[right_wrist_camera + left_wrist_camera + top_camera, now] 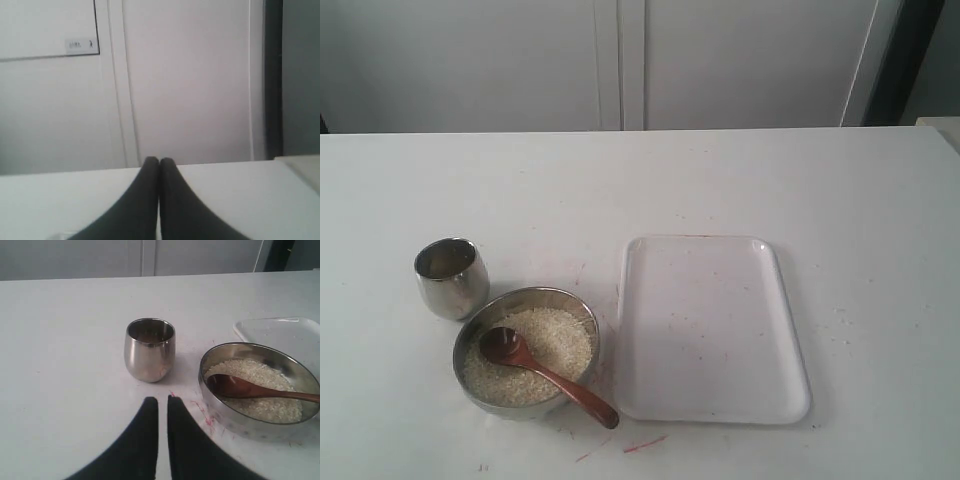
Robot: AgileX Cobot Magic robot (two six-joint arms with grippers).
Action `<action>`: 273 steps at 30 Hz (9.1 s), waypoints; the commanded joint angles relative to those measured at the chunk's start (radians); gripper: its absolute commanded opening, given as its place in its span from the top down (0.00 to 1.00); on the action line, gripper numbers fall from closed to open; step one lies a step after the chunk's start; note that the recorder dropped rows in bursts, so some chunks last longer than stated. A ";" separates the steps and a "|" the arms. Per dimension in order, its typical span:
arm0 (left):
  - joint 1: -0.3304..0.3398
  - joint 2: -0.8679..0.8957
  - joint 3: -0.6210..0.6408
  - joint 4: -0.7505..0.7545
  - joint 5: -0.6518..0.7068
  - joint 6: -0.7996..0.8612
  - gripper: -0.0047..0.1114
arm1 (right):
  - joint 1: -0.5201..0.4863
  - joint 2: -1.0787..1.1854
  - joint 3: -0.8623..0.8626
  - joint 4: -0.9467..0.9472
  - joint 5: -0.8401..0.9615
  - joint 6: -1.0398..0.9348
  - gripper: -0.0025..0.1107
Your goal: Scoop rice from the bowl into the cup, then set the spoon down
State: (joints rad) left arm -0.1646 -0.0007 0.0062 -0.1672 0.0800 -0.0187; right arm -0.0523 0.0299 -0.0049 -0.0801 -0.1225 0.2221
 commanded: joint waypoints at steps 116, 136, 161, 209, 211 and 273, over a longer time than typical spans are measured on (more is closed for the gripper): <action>-0.007 0.001 -0.006 -0.010 -0.004 0.000 0.84 | 1.019 1.838 -1.434 -0.100 1.323 -0.058 0.60; -0.007 0.001 -0.006 -0.010 -0.004 0.000 0.84 | 1.017 1.889 -1.434 -0.176 1.240 0.049 0.49; -0.007 0.001 -0.006 -0.010 -0.004 0.000 0.84 | 1.009 1.940 -1.434 -0.138 1.199 0.070 0.50; -0.007 0.001 -0.006 -0.010 -0.004 0.000 0.84 | 1.250 1.639 -1.043 -0.972 1.344 0.228 0.98; -0.007 0.001 -0.006 -0.010 -0.004 0.000 0.84 | 1.250 1.650 -1.028 -1.020 1.344 0.228 0.98; -0.007 0.001 -0.006 -0.010 -0.004 0.000 0.84 | 1.150 1.877 -1.123 -1.061 1.286 0.140 0.98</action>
State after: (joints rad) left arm -0.1646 -0.0007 0.0062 -0.1672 0.0800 -0.0187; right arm 1.0943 1.9008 -1.1241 -1.1416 1.1666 0.3699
